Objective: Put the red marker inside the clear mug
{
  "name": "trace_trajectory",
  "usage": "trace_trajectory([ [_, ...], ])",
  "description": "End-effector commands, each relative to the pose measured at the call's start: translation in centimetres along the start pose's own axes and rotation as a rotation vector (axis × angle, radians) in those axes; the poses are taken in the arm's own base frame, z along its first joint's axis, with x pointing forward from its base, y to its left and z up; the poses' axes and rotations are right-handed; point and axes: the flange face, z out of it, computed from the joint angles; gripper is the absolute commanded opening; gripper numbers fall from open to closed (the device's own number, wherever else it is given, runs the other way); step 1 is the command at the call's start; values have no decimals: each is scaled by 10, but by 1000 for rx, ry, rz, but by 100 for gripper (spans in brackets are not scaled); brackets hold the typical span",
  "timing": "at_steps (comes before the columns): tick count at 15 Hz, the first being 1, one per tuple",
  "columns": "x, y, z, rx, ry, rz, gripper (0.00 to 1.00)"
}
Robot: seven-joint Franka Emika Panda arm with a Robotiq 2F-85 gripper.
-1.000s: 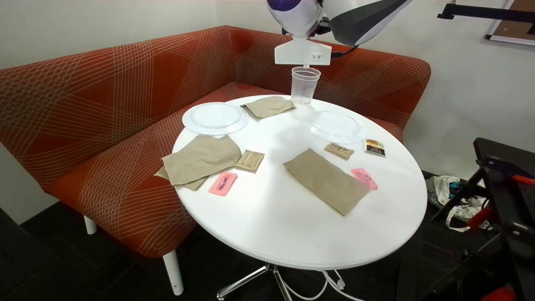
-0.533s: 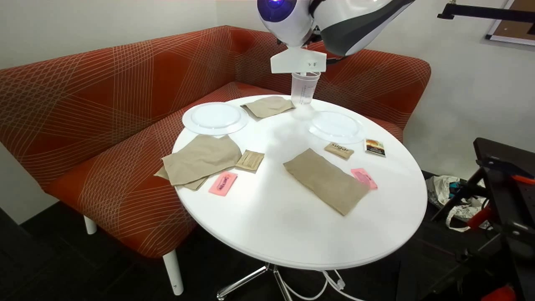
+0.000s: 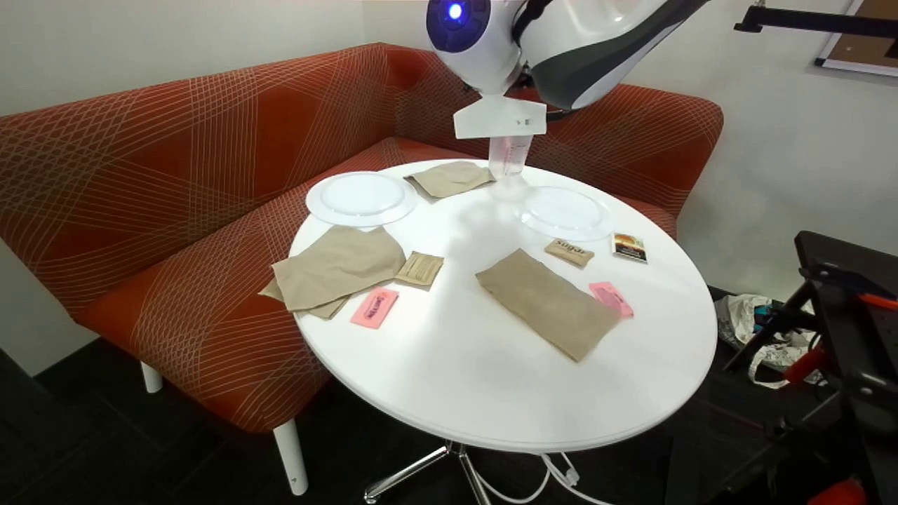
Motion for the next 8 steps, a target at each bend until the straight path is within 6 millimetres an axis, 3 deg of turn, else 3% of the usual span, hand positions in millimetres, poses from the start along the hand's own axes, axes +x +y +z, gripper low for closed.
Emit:
trace_trajectory([
  [1, 13, 0, 2, -20, -30, 6, 66],
  [5, 34, 5, -3, -2, -39, 54, 96],
  [8, 63, 16, -13, 22, -35, 103, 100],
])
